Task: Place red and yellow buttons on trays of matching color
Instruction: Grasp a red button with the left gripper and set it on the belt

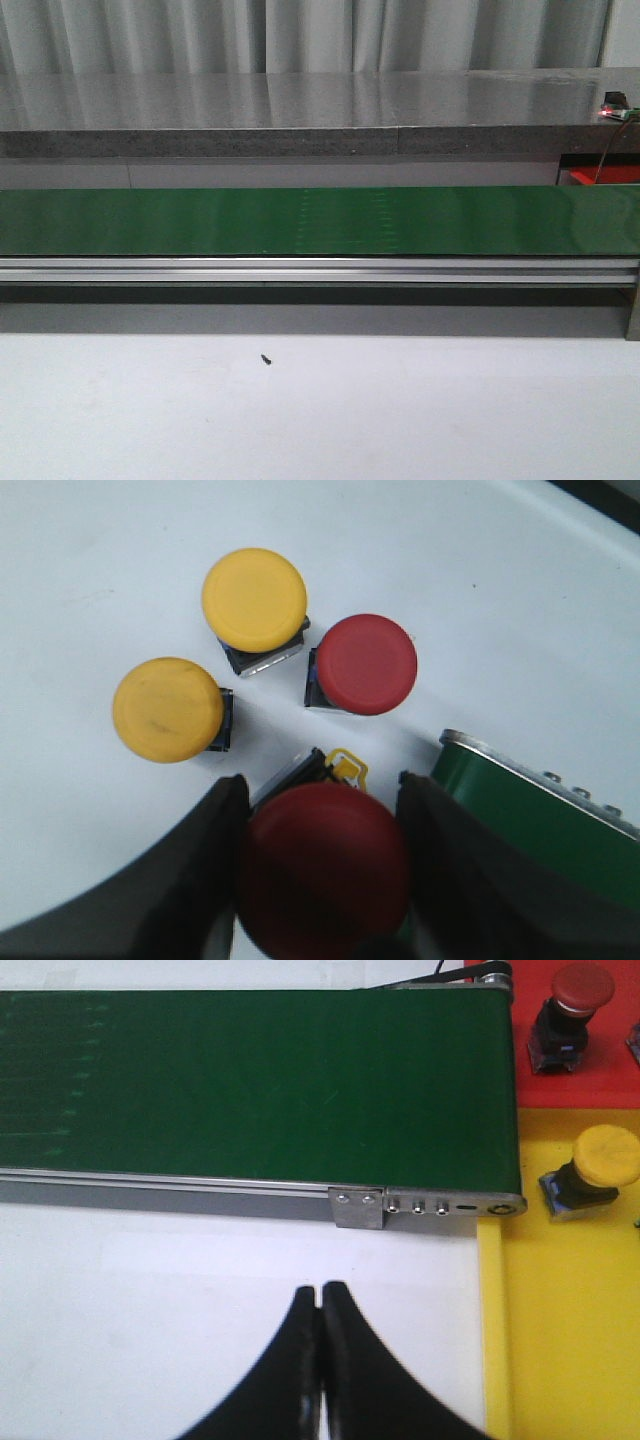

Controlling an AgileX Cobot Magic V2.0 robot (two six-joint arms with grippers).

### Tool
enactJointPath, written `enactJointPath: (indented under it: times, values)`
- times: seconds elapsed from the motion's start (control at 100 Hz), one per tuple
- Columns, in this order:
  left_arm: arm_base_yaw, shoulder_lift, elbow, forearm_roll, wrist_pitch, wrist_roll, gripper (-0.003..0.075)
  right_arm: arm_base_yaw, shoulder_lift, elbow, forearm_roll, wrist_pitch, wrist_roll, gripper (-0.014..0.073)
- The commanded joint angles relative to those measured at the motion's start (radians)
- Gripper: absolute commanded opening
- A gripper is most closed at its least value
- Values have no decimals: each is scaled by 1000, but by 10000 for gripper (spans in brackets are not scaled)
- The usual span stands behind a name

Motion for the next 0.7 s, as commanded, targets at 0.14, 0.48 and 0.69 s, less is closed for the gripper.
enactJointPath:
  times: [0.14, 0.48, 0.69]
  values:
    - [-22, -148, -29, -2, 43, 34, 151, -1, -6, -25, -5, -58, -6, -106]
    - [-128, -192, 61, -1, 35, 52, 151, -1, -6, -25, -5, -58, -6, -106]
    - [-158, -192, 126, 0, -10, 52, 151, -1, -6, -25, -5, -58, -6, -106]
